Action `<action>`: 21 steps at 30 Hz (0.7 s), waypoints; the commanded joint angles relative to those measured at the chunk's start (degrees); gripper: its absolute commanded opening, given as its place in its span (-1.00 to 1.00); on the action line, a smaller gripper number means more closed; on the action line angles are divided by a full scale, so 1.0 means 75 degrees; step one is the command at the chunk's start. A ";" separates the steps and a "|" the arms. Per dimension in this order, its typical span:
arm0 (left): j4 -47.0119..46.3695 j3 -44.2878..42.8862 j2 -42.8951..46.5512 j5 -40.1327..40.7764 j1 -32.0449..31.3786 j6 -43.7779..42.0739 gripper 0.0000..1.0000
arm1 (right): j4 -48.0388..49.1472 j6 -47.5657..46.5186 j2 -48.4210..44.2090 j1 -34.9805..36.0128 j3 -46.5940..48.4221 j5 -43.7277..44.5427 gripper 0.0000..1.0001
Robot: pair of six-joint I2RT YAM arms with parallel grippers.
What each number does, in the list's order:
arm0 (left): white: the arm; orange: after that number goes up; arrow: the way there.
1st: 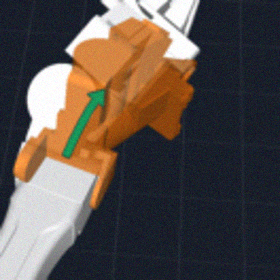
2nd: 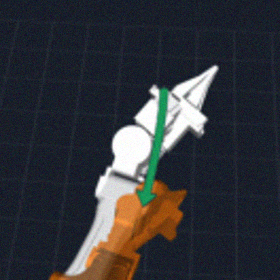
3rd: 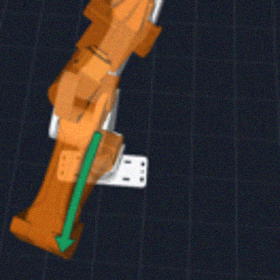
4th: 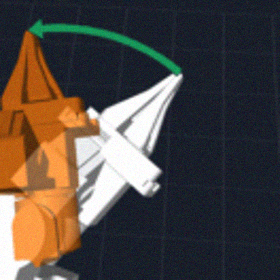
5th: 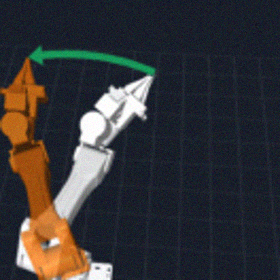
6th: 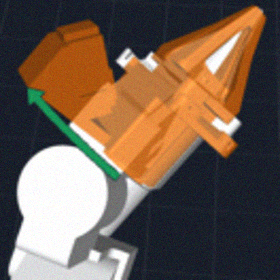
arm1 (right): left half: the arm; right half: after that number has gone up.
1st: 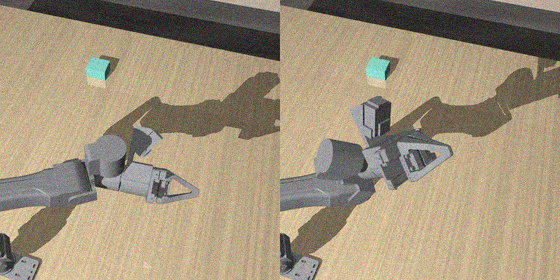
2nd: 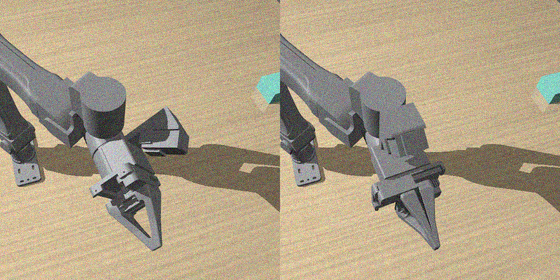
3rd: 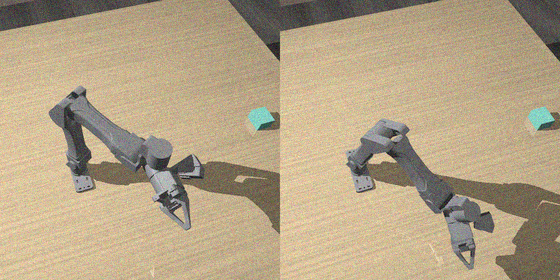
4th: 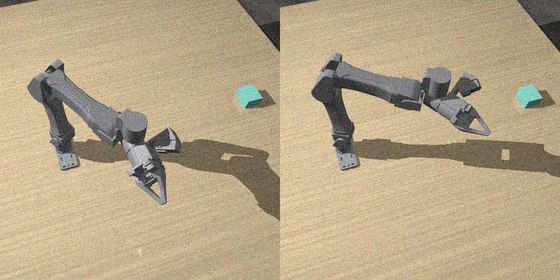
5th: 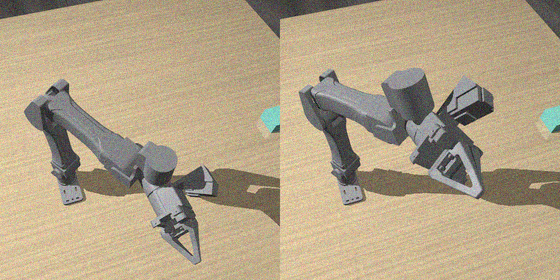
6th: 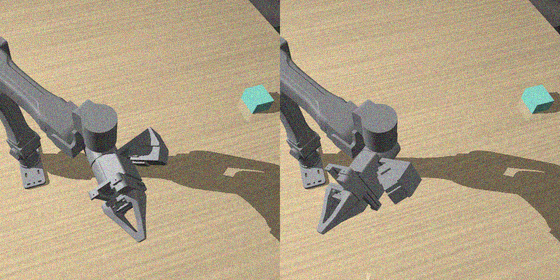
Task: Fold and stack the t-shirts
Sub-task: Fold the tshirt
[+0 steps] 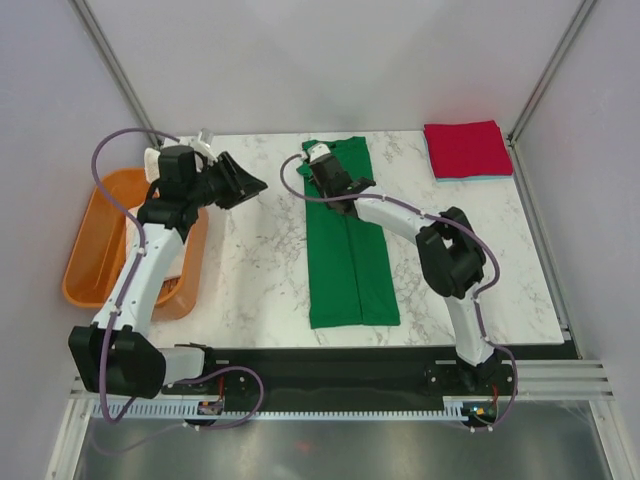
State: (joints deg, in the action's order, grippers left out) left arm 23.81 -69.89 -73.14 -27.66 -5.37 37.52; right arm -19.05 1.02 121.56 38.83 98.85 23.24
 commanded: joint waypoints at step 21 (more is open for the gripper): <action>0.0223 0.1490 0.0624 0.0864 0.0235 -0.0467 -0.08 | 0.2785 -0.5912 0.2448 0.0776 0.0941 0.1412 -0.03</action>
State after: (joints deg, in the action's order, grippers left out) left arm 27.81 -57.78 -68.64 -18.61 -3.90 35.51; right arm -0.84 -38.85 138.12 44.05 103.13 30.83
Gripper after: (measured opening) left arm 0.459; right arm 0.488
